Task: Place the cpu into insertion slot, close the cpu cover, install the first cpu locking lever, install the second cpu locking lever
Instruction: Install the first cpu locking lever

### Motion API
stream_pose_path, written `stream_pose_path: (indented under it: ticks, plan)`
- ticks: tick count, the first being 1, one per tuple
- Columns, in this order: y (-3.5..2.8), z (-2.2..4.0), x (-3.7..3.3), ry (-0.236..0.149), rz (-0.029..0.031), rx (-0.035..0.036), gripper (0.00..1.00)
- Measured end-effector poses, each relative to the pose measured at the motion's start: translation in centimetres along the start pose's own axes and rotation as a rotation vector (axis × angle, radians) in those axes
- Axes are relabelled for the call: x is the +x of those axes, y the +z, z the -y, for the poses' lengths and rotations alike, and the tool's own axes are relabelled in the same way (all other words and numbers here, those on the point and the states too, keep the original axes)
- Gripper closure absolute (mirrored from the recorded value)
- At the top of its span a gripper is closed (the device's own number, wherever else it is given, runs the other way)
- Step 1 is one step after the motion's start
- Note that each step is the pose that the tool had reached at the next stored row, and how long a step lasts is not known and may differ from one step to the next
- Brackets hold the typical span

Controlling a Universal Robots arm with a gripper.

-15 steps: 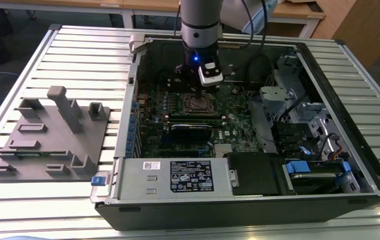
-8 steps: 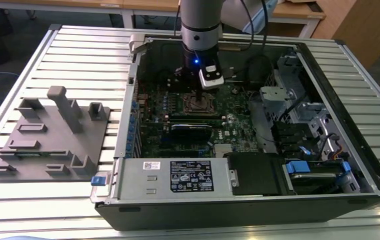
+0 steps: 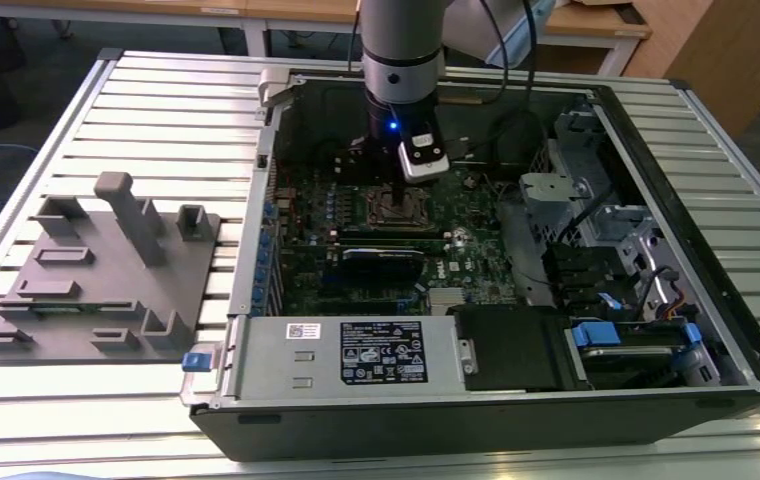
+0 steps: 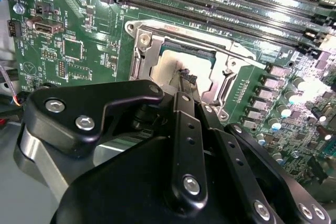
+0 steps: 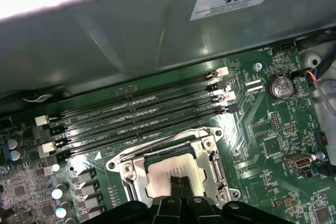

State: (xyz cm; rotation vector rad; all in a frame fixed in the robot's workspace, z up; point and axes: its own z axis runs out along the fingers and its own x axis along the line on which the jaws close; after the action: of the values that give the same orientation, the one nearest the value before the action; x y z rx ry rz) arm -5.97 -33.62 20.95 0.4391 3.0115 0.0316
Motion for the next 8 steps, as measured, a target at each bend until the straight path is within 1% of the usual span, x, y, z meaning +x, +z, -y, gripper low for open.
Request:
stream_pose_path:
  ticks: [8]
  plan:
    - [0.05,0.00,0.01,-0.067,-0.0018,-0.0044,0.89]
